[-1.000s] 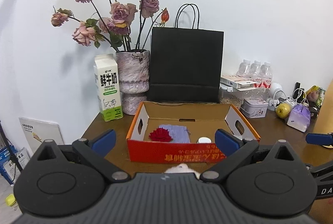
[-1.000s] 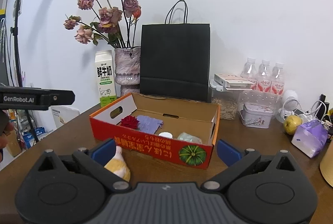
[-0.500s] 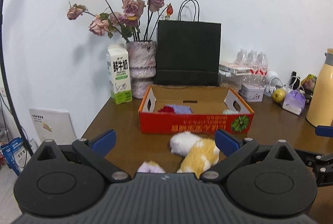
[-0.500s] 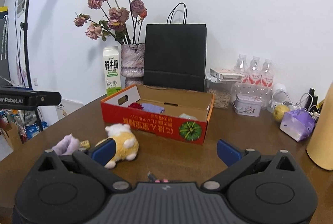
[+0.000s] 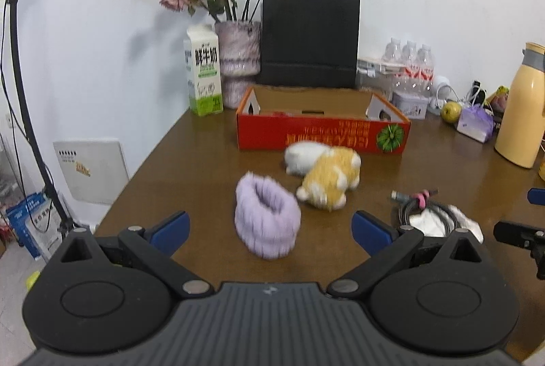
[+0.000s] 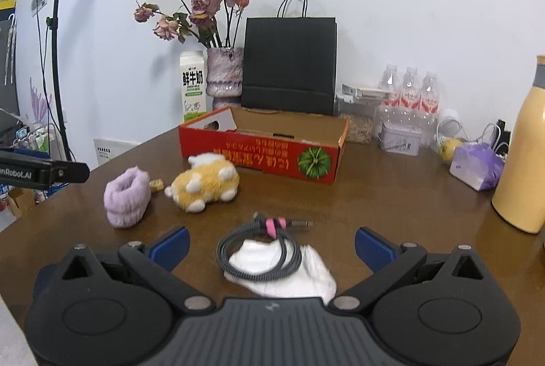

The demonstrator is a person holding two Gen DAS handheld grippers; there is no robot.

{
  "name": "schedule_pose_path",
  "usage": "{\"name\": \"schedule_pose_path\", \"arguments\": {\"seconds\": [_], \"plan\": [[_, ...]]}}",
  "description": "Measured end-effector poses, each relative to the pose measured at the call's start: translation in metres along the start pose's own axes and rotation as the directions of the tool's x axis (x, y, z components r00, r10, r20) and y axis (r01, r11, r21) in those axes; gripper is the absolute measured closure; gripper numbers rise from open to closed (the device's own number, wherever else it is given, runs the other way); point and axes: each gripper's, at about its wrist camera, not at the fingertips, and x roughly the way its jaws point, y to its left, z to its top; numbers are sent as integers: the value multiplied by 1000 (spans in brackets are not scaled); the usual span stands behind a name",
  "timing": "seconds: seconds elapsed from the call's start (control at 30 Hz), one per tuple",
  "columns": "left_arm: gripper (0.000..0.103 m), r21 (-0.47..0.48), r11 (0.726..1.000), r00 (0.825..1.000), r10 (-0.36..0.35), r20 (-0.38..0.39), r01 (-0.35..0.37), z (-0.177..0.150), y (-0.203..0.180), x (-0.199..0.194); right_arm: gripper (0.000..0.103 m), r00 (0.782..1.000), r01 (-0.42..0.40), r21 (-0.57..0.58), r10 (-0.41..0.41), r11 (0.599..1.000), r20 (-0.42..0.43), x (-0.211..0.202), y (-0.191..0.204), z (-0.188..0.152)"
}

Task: Organize objects
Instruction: 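Move the left tool to the navy pencil case and grasp it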

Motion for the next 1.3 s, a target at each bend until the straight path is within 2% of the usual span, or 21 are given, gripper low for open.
{"name": "schedule_pose_path", "arguments": {"seconds": [0.17, 0.3, 0.6, 0.8, 0.93, 1.0, 1.13, 1.17, 1.23, 1.27, 1.3], "plan": [[0, -1, 999, 998, -32, -50, 32, -31, 1, -6, 0, 1000, -5, 18, 6, 1000, -14, -13, 2, -21], [0, -10, 998, 996, -68, -54, 68, -51, -1, -17, 0, 1000, -1, 26, 1, 1000, -22, -25, 4, -38], [0, 66, 987, 986, -138, -93, 145, -69, -17, -12, 0, 1000, 1, 26, -1, 1000, -27, -34, 6, -56], [0, 103, 981, 976, -144, -166, 163, -77, -25, 13, 0, 999, 8, 40, -6, 999, -43, -33, -1, -62], [0, 39, 982, 970, -174, -171, 183, -76, -21, 29, 0, 999, 8, 47, -6, 999, -48, -31, -2, -65], [0, 22, 987, 976, -157, -149, 162, -75, -20, 34, 0, 999, 5, 48, -2, 999, -51, -31, -2, -66], [0, 41, 996, 988, -75, -132, 81, -76, -32, 39, 0, 998, -3, 45, 6, 999, -58, -28, 0, -67], [2, 50, 997, 990, -55, -130, 62, -76, -36, 39, 0, 998, -4, 47, 7, 999, -59, -27, 0, -68], [12, 41, 997, 992, -53, -117, 59, -77, -40, 37, 0, 998, -6, 48, 9, 999, -62, -26, 0, -68], [25, 42, 997, 993, -60, -105, 64, -77, -42, 34, 0, 998, -7, 48, 10, 999, -63, -26, 0, -68], [29, 44, 997, 994, -53, -101, 57, -76, -44, 31, 0, 998, -8, 48, 11, 999, -64, -26, 0, -69]]}}
